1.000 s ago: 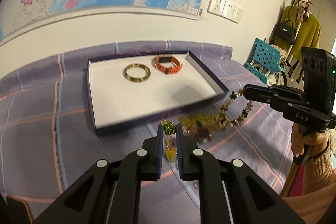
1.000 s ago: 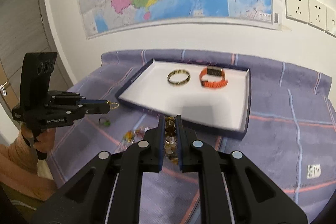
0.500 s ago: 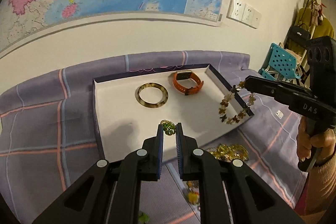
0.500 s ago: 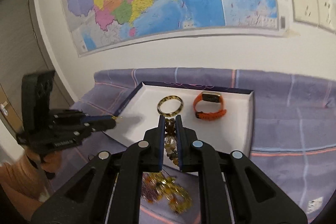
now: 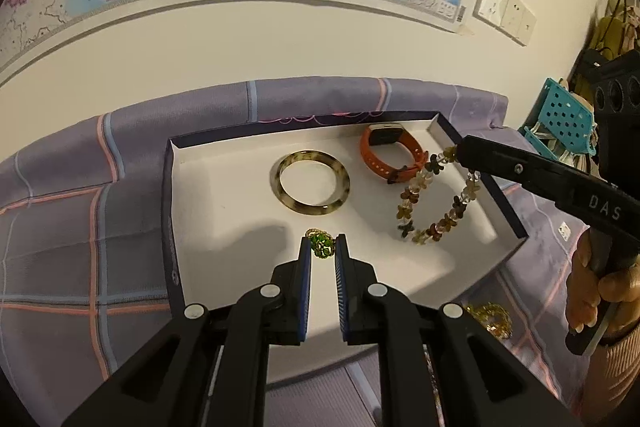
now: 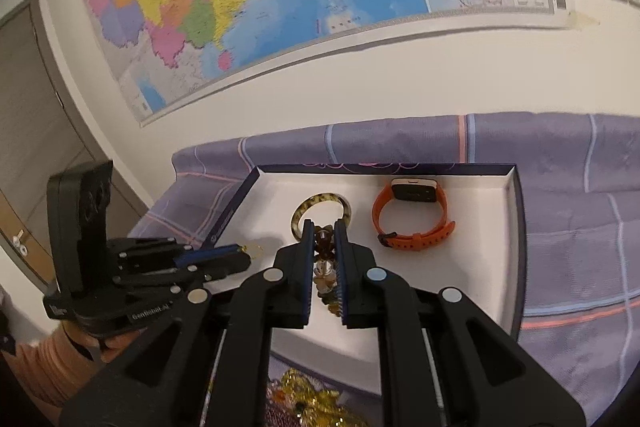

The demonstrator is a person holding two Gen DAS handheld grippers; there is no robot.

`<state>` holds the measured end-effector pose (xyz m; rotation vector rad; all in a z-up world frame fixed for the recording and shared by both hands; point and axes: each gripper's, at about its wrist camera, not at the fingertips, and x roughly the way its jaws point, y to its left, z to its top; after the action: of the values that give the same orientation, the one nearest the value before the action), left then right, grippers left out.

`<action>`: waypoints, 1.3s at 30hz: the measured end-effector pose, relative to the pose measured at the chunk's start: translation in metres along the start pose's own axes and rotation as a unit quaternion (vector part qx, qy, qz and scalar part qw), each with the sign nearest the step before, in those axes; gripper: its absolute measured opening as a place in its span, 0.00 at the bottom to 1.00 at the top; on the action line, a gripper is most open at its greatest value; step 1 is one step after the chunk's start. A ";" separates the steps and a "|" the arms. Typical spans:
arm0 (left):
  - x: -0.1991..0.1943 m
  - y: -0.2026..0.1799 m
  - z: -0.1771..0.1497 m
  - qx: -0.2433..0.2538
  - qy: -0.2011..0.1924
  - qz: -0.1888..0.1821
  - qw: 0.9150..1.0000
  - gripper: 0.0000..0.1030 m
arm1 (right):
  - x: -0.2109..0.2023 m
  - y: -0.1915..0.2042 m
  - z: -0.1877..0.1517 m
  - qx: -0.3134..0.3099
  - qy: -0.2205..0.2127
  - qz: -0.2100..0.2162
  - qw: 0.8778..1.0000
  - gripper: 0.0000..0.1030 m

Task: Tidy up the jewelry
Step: 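Carry ring and beaded bracelet into the box lid and release them, then withdraw both tools from the box toward the remaining necklaces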

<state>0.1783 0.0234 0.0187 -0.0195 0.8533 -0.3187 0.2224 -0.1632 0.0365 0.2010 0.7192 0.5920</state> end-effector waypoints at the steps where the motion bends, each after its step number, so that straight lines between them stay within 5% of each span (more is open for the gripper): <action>1: 0.002 0.001 0.001 -0.001 0.001 0.001 1.000 0.10 | 0.004 -0.005 0.000 0.009 0.002 -0.003 1.000 0.10; 11: 0.029 0.007 0.002 -0.009 0.031 0.016 0.999 0.10 | 0.022 -0.046 -0.012 0.054 0.036 -0.061 0.996 0.10; 28: 0.045 0.003 0.013 -0.005 0.045 0.035 0.998 0.12 | 0.023 -0.053 -0.019 0.067 0.048 -0.085 0.993 0.16; 30: 0.044 0.003 0.013 -0.002 0.041 0.043 0.998 0.17 | 0.018 -0.051 -0.019 0.064 0.044 -0.086 0.993 0.21; 32: 0.039 0.002 0.012 0.003 0.033 0.041 0.999 0.33 | 0.011 -0.047 -0.020 0.058 0.038 -0.088 0.994 0.29; 39: 0.016 -0.005 0.009 0.016 -0.001 0.053 0.998 0.42 | -0.013 -0.035 -0.024 0.038 0.021 -0.080 0.996 0.32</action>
<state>0.1936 0.0130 0.0140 0.0538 0.8436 -0.2331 0.2137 -0.2000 0.0135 0.1991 0.7910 0.4174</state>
